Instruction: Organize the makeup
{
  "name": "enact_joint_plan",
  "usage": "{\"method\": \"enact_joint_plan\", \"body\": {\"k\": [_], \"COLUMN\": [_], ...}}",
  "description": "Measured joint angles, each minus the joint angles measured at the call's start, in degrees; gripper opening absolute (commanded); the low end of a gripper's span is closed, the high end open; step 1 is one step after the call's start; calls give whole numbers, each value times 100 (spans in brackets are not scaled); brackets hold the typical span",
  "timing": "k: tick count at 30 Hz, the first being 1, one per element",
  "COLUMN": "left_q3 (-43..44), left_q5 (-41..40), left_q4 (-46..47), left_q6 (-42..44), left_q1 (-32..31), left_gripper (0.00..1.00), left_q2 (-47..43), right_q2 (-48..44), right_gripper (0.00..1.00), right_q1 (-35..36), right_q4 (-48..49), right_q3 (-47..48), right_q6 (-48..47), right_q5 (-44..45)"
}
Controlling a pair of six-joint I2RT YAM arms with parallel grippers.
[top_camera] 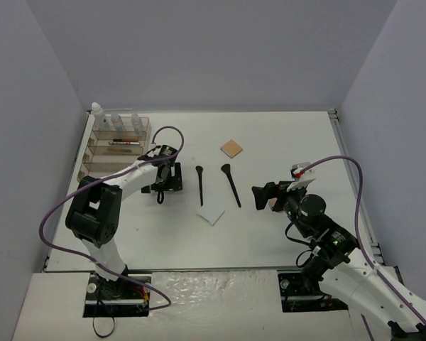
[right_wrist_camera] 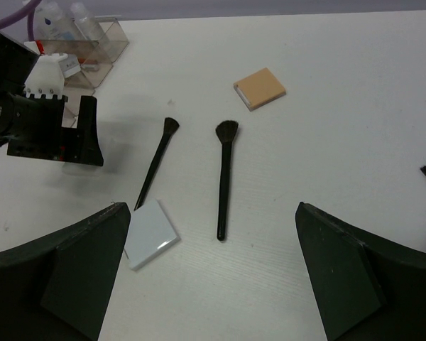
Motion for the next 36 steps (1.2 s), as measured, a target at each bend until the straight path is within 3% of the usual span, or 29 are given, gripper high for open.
{"method": "enact_joint_plan", "body": {"k": [11,13,15,18,23,31,36], "left_q3": [55,58,57,52,-57,-709,-660], "left_q5": [169,211,247,322,359,295,211], "left_q4": [334,392,435,502,593,770,1153], "left_q6": [-17,-19,-22,-52,-38,131,503], "left_q1": [92,92,90,91,90,98,517], "left_gripper": [97,88,69,50,34,30,30], "left_q2": [282,295,303,312,233,-911,-1754], "right_q2": [87,92,94,94,101,125,126], "right_gripper": [100,100,100,100,100,100,100], "right_q1": [0,0,0,0,0,0,0], "right_q4": [-24,-25,-25,-25,-24,-21,-20], "right_q3": [-16,-16,-16,-16,-16,-18,-20], "right_q6": [-1,-1,-1,-1,-1,-3,-3], "right_q5": [-19,-20,-20,-19,-21,-38,-84]}}
